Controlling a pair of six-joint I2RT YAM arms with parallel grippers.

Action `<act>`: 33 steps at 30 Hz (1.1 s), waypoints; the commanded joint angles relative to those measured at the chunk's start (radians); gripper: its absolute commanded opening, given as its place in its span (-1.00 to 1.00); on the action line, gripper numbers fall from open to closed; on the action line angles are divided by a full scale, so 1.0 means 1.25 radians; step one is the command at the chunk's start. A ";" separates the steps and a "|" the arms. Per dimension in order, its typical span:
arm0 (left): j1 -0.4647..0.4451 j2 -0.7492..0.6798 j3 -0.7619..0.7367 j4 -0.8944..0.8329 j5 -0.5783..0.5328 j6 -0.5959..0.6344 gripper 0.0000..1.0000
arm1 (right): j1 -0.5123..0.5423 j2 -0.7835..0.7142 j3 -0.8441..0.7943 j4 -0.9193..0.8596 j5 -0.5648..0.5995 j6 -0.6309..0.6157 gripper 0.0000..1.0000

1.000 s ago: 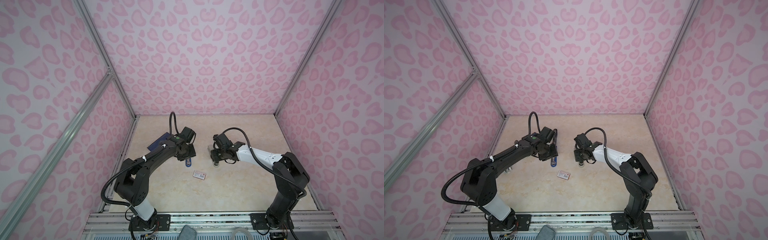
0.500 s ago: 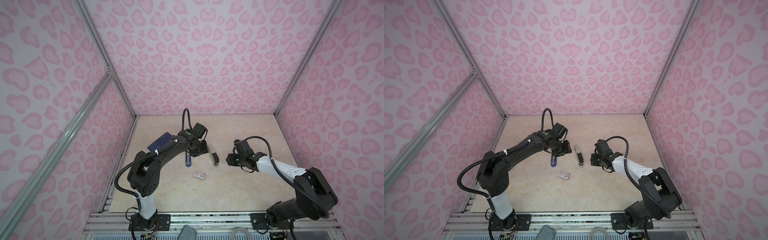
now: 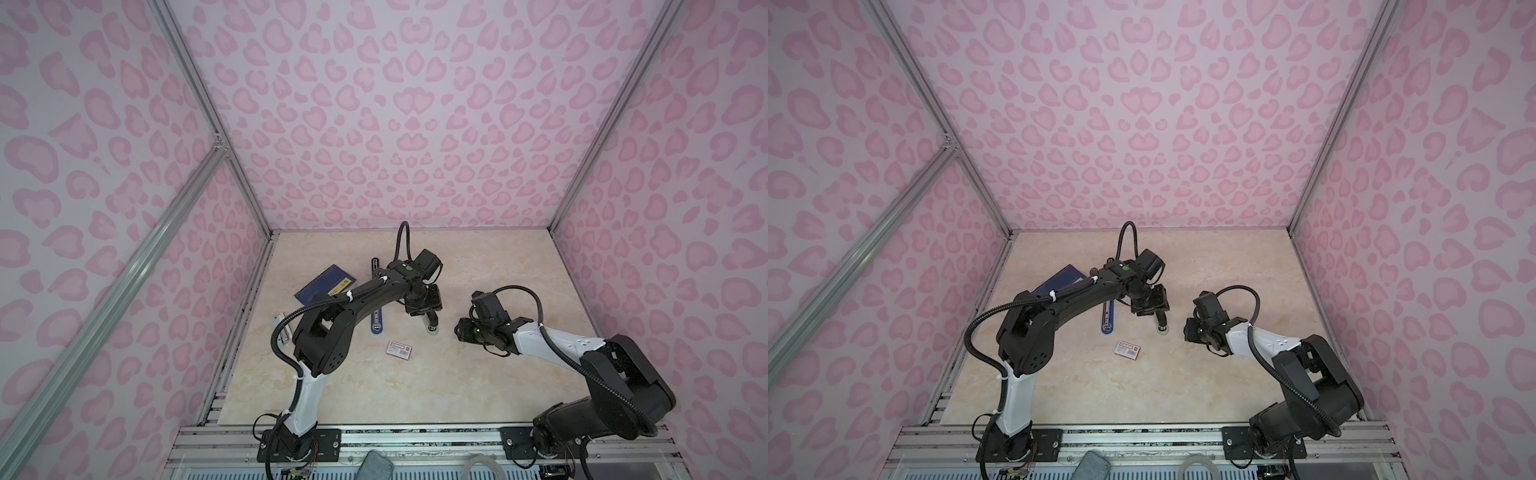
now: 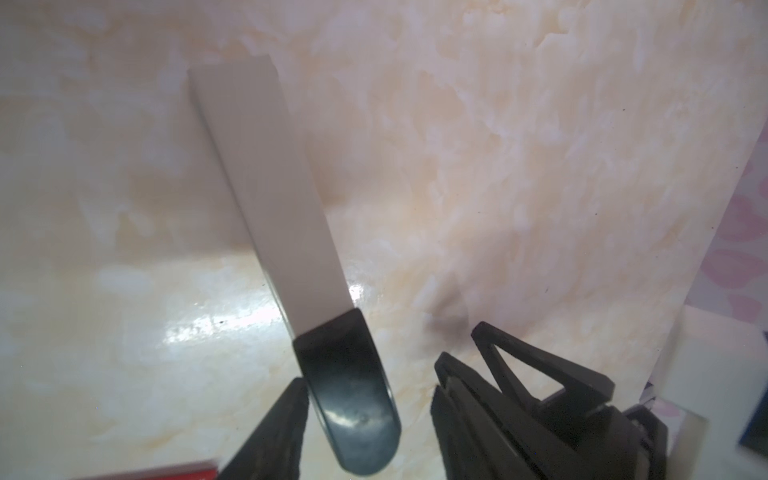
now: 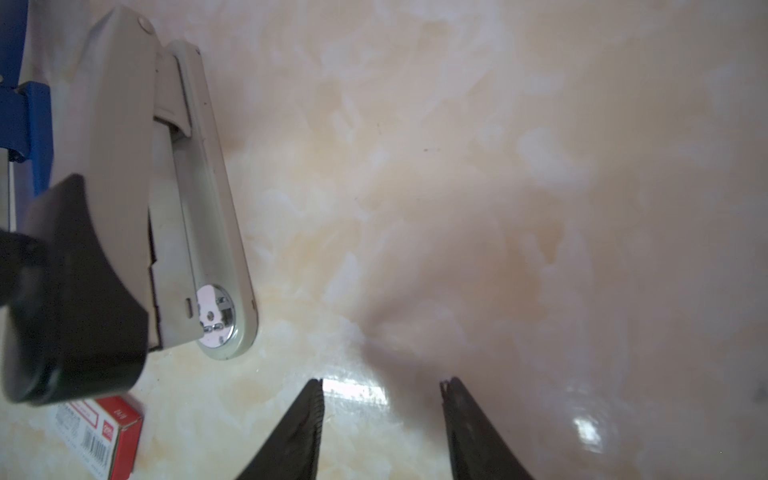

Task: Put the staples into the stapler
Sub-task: 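Grasp the beige stapler's black end with the left gripper while the right grips its base, then lift the beige stapler top with the left gripper while the right gripper holds the base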

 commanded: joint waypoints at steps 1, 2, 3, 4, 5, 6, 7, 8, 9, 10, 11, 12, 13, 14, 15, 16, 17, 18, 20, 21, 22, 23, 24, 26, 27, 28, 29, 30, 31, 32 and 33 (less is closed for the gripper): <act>-0.006 0.022 0.017 -0.034 0.006 -0.007 -0.04 | 0.001 0.000 -0.014 0.032 -0.005 0.012 -0.03; -0.006 0.025 0.012 -0.034 0.007 -0.006 -0.09 | 0.001 -0.001 -0.018 0.037 -0.006 0.013 -0.03; -0.006 0.025 0.009 -0.037 0.006 -0.005 -0.13 | 0.002 -0.001 -0.021 0.040 -0.008 0.015 -0.03; -0.006 0.023 0.002 -0.039 0.003 -0.005 -0.17 | 0.002 0.001 -0.022 0.043 -0.012 0.015 -0.03; -0.006 0.019 -0.006 -0.039 0.000 -0.003 -0.19 | 0.004 0.003 -0.022 0.046 -0.013 0.015 -0.03; -0.006 0.016 -0.012 -0.038 -0.004 -0.002 -0.19 | 0.006 0.009 -0.021 0.046 -0.015 0.014 -0.04; -0.006 0.013 -0.016 -0.039 -0.006 -0.002 -0.20 | 0.006 0.013 -0.019 0.049 -0.015 0.015 -0.04; -0.006 0.010 -0.019 -0.038 -0.006 0.000 -0.25 | 0.009 0.018 -0.018 0.051 -0.017 0.016 -0.05; -0.006 0.010 -0.018 -0.039 -0.005 0.000 -0.34 | 0.010 0.023 -0.015 0.055 -0.018 0.018 -0.06; -0.006 0.012 -0.019 -0.039 -0.002 0.001 -0.38 | 0.012 0.027 -0.014 0.057 -0.018 0.020 -0.06; -0.007 0.012 -0.018 -0.039 -0.001 0.002 -0.40 | 0.013 0.029 -0.012 0.059 -0.019 0.021 -0.06; -0.007 0.013 -0.019 -0.039 0.001 0.003 -0.40 | 0.015 0.032 -0.009 0.059 -0.020 0.022 -0.07; -0.007 0.015 -0.019 -0.042 0.001 0.005 -0.34 | 0.017 0.034 -0.008 0.059 -0.021 0.022 -0.07; -0.007 0.015 -0.018 -0.046 0.001 0.009 -0.30 | 0.019 0.034 -0.006 0.059 -0.020 0.022 -0.07; -0.007 0.014 -0.019 -0.048 0.000 0.010 -0.29 | 0.022 0.033 -0.005 0.059 -0.018 0.022 -0.07; -0.007 0.014 -0.020 -0.048 -0.002 0.013 -0.29 | 0.024 0.034 -0.005 0.058 -0.017 0.022 -0.07; -0.007 0.012 -0.022 -0.048 -0.003 0.015 -0.29 | 0.026 0.034 -0.005 0.058 -0.016 0.023 -0.06; -0.007 0.011 -0.022 -0.050 -0.004 0.015 -0.29 | 0.027 0.034 -0.005 0.060 -0.014 0.024 -0.07; -0.007 0.011 -0.021 -0.051 -0.004 0.018 -0.38 | 0.027 0.036 -0.008 0.068 -0.019 0.031 -0.06; -0.007 0.012 -0.020 -0.051 -0.003 0.019 -0.44 | 0.027 0.037 -0.010 0.076 -0.025 0.035 -0.06; -0.007 0.012 -0.019 -0.052 -0.001 0.019 -0.48 | 0.027 0.040 -0.014 0.090 -0.033 0.041 -0.07; -0.007 0.011 -0.017 -0.053 0.002 0.019 -0.56 | 0.028 0.041 -0.018 0.102 -0.041 0.047 -0.07; -0.007 0.010 -0.016 -0.053 0.004 0.019 -0.60 | 0.027 0.043 -0.025 0.120 -0.050 0.055 -0.07; -0.006 0.004 -0.016 -0.054 0.007 0.020 -0.71 | 0.027 0.046 -0.043 0.167 -0.069 0.069 -0.08; -0.006 0.000 -0.016 -0.056 0.009 0.020 -0.76 | 0.027 0.047 -0.053 0.194 -0.079 0.076 -0.08; -0.007 -0.004 -0.017 -0.056 0.011 0.022 -0.81 | 0.027 0.049 -0.062 0.219 -0.088 0.083 -0.09; -0.006 -0.009 -0.016 -0.058 0.013 0.021 -0.84 | 0.028 0.052 -0.072 0.247 -0.099 0.088 -0.10; -0.006 -0.015 -0.017 -0.058 0.016 0.021 -0.92 | 0.028 0.054 -0.083 0.276 -0.109 0.095 -0.11; -0.006 -0.018 -0.017 -0.058 0.020 0.021 -0.94 | 0.027 0.057 -0.092 0.304 -0.117 0.101 -0.13; -0.005 -0.022 -0.017 -0.058 0.024 0.021 -0.94 | 0.027 0.059 -0.105 0.340 -0.129 0.110 -0.16; -0.005 -0.028 -0.017 -0.058 0.029 0.021 -0.94 | 0.027 0.063 -0.115 0.369 -0.138 0.116 -0.16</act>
